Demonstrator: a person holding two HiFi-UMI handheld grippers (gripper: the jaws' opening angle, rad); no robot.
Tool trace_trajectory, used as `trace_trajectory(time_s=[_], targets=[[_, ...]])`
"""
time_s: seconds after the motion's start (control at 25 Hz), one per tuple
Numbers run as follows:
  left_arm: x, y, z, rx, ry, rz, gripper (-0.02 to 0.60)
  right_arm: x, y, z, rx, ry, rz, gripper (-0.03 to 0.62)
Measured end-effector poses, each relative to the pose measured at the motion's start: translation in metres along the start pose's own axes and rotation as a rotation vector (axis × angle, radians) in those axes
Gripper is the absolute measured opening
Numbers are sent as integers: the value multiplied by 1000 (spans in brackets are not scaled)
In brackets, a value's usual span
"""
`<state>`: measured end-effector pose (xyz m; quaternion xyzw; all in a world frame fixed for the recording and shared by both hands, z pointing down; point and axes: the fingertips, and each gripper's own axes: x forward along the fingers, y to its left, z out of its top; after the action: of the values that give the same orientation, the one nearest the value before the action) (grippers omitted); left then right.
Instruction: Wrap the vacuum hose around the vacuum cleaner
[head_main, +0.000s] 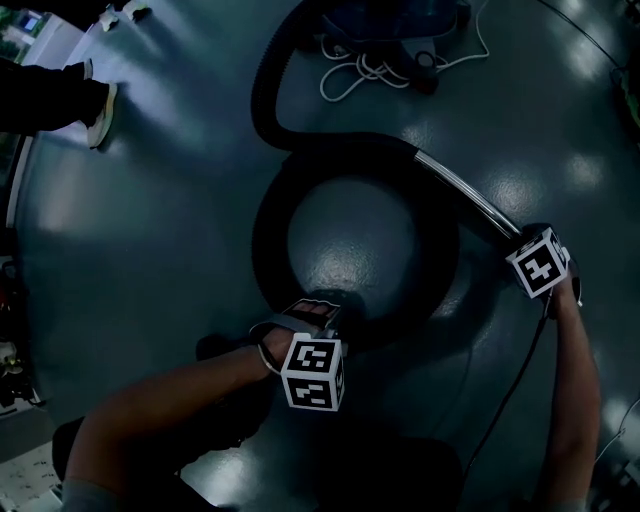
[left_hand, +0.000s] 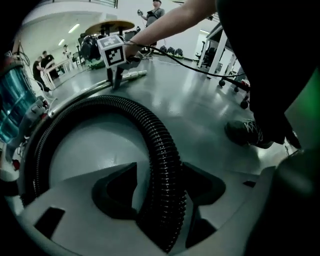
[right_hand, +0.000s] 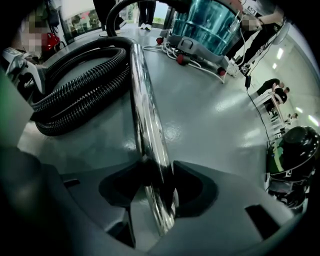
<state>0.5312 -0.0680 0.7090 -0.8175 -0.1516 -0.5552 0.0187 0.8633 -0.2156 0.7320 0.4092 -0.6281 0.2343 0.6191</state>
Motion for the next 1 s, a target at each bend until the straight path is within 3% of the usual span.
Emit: trace_trajectory(time_s=[0.12, 0.24, 0.36, 0.6, 0.72, 0.88, 1.0], targets=[[13, -3, -8, -84, 51, -118, 281, 3, 10, -5, 28, 26, 40, 188], [17, -7, -7, -147, 94, -235, 279, 1, 4, -2, 9, 13, 21, 189], [19, -9, -7, -169, 121, -287, 273, 2, 9, -5, 31, 14, 32, 188], [21, 21, 1, -179, 122, -281, 232, 6, 12, -2, 73, 17, 44, 187], [18, 40, 7, -187, 114, -277, 221, 5, -2, 7, 73, 12, 11, 187], [17, 77, 21, -214, 83, -230, 215, 9, -17, 1, 140, 47, 2, 189], [15, 113, 34, -220, 57, -173, 206, 11, -42, 16, 148, 13, -58, 189]])
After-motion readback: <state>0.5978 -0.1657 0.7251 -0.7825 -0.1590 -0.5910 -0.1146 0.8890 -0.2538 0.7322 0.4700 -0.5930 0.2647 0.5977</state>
